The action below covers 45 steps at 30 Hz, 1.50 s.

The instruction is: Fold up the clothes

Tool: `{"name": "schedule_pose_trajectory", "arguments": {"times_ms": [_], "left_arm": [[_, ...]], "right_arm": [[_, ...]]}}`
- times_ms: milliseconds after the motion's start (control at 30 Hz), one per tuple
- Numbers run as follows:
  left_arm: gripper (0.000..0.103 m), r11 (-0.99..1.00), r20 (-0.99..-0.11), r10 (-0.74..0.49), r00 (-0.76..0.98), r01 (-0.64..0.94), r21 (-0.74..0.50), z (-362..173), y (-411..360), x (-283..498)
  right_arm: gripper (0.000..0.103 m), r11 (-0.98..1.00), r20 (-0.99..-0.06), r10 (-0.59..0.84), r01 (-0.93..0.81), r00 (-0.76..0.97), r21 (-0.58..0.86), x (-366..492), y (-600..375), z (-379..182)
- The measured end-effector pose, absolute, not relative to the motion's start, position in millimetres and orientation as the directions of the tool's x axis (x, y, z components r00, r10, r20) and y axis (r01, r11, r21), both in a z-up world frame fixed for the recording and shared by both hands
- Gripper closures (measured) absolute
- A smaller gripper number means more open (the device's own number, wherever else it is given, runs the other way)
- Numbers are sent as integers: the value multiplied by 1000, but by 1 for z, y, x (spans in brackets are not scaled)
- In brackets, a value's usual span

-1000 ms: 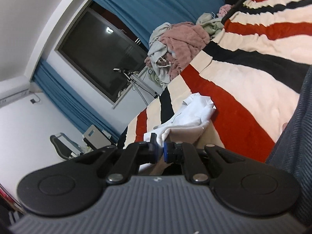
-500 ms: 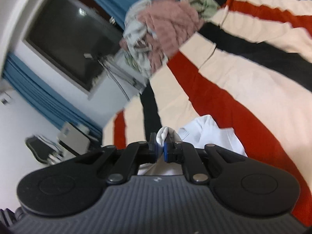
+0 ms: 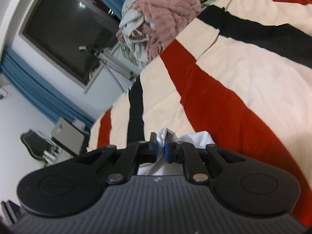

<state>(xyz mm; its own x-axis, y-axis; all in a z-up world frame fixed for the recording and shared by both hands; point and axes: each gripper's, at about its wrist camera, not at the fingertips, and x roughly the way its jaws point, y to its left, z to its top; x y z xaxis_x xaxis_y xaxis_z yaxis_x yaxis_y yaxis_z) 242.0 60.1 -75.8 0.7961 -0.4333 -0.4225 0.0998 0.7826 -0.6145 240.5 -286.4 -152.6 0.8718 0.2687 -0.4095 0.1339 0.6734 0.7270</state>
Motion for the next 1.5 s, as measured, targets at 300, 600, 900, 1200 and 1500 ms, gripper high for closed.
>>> {"name": "schedule_pose_trajectory", "arguments": {"times_ms": [300,600,900,1200,1500], "left_arm": [[20,854,-460,-432,776,187,-486,-71,48,236],[20,955,-634,-286,719,162,-247,-107,23,249],[21,958,-572,-284,770,208,-196,-77,21,199],[21,958,-589,-285,757,202,-204,-69,25,145],[20,952,-630,-284,723,134,-275,-84,35,109]], "right_arm": [[24,831,-340,303,-72,890,551,226,-255,-125],[54,940,-554,236,-42,798,339,253,-226,-168],[52,961,-488,193,-65,851,268,196,-217,-123],[52,963,-493,194,-69,848,260,134,-216,-114],[54,981,-576,149,-46,804,190,139,-200,-149]]}}
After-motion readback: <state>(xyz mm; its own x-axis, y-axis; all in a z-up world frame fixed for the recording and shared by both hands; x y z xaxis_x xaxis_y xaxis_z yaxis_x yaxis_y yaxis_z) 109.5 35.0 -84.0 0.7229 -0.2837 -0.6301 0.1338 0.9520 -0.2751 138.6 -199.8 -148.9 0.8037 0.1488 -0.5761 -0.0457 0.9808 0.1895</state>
